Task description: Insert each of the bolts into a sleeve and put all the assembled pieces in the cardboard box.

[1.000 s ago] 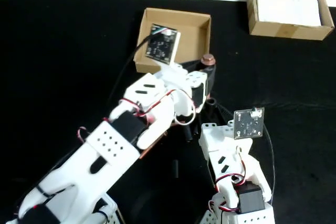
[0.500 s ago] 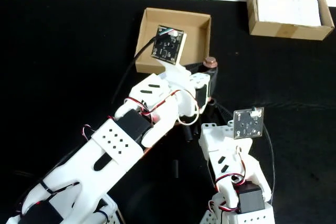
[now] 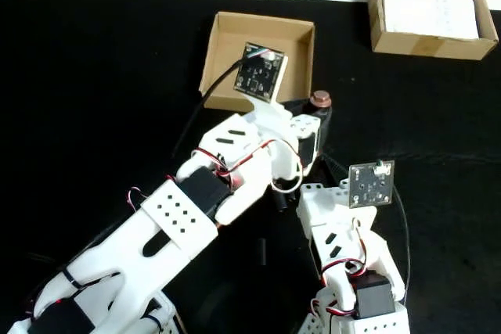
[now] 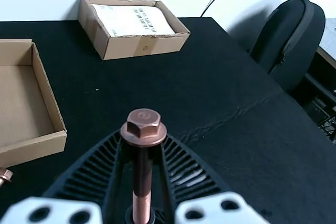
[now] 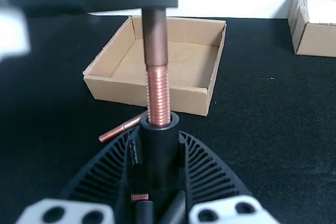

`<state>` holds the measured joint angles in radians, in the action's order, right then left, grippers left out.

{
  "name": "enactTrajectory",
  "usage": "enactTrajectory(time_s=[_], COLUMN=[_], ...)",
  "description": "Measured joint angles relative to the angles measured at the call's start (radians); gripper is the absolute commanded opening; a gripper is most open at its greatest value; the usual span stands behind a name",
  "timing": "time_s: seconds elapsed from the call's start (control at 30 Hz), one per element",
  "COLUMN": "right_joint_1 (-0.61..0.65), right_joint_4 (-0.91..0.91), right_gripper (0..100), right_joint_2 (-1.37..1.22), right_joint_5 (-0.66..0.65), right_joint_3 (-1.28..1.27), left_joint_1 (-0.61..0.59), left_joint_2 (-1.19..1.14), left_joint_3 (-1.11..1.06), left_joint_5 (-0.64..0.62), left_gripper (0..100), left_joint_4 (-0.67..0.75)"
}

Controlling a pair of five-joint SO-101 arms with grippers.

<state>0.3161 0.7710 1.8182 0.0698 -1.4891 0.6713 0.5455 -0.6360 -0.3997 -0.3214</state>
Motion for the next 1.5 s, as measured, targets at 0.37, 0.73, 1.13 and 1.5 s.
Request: enactTrajectory(time_s=[0.37,0.73,1.13,1.5], right_joint_1=[0.002,0.002,0.000,0.000], right_joint_4=[0.000,0.002,0.002,0.002], right_gripper=[0.6,0.6,0.6,0.6], right_joint_2=[0.000,0.000,-0.247,-0.979], right_joint_5=[0.000,0.052,0.069,0.071], right_joint_3=[-0.002,-0.002,0.249,0.816], left_joint_1=[0.009,0.012,-0.049,-0.368], left_joint_2=[0.000,0.190,0.684,1.007], left_joint_3=[-0.114,-0.043,-0.230,-0.543], left_joint_5=[-0.003,-0.003,0.000,0.000], left_gripper=[7,17,1,1], left_joint_4=[-0.005,-0.503,-0.646,-0.646])
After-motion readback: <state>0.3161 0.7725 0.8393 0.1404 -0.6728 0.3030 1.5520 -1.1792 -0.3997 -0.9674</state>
